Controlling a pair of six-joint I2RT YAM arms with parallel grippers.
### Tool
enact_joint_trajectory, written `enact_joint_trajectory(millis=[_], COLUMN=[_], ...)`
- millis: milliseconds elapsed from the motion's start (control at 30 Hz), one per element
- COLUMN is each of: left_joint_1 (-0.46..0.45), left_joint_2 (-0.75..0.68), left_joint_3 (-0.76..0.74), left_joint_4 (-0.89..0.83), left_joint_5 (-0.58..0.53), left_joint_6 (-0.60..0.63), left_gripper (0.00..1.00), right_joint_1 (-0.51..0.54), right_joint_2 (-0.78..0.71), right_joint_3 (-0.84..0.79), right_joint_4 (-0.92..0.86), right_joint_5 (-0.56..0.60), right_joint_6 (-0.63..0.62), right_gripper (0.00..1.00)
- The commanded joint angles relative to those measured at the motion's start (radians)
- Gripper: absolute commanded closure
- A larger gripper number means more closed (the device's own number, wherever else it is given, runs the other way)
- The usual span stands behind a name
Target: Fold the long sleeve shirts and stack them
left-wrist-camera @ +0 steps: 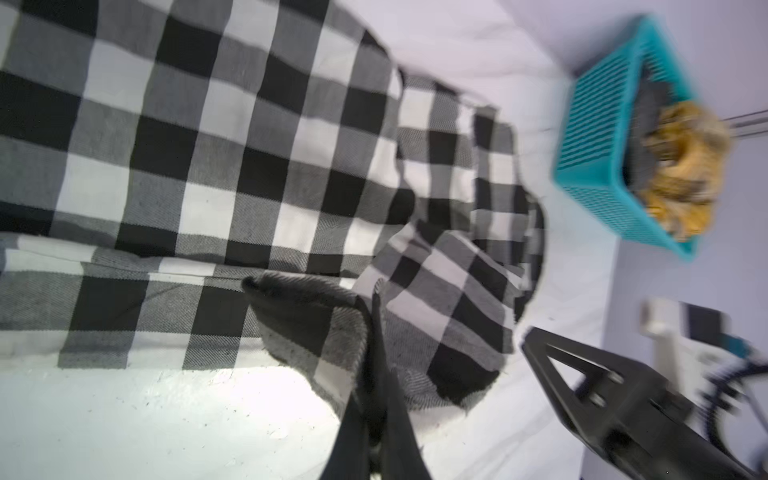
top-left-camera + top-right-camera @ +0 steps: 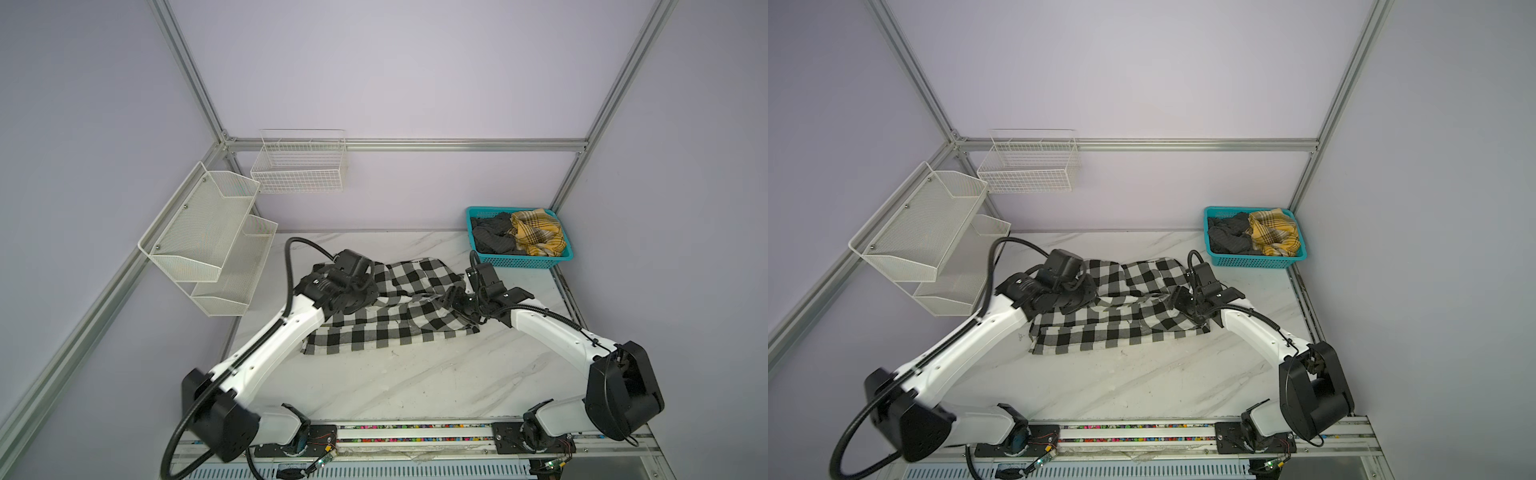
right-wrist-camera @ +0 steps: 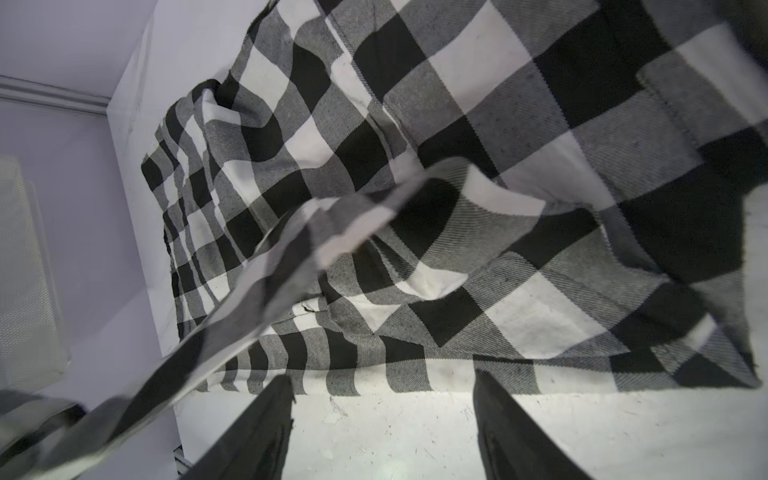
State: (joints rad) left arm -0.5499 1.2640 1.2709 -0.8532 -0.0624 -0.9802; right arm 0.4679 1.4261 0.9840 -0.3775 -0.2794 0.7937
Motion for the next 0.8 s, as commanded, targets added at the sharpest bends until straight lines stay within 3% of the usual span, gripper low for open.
enact_joint_trajectory(millis=[0, 200, 433, 767], left_joint_1=[0.011, 0.026, 0.06, 0.09], left_joint_2=[-0.081, -0.219, -0.291, -0.242], left_joint_3=[-0.133, -0.199, -0.243, -0.203], left_joint_4=[0.031, 0.004, -0.019, -0.01], left_joint_5=[0.006, -0.058, -0.038, -0.044], left_joint_6=[0.061, 0.038, 0.043, 0.077], left_gripper=[1.0, 1.0, 1.0, 1.0], right_joint_1=[-0.017, -0.076, -0.139, -0.148], right_joint_2=[0.004, 0.033, 0.05, -0.021], right_joint_3=[0.009, -0.046, -0.13, -0.136], right_joint_4=[0.03, 0.116, 0.151, -0.034], right_joint_5=[-0.111, -0.192, -0.243, -0.104], right_joint_6=[0.051, 0.121, 0.158, 0.022], right_gripper=[0.29, 0.29, 0.37, 0.42])
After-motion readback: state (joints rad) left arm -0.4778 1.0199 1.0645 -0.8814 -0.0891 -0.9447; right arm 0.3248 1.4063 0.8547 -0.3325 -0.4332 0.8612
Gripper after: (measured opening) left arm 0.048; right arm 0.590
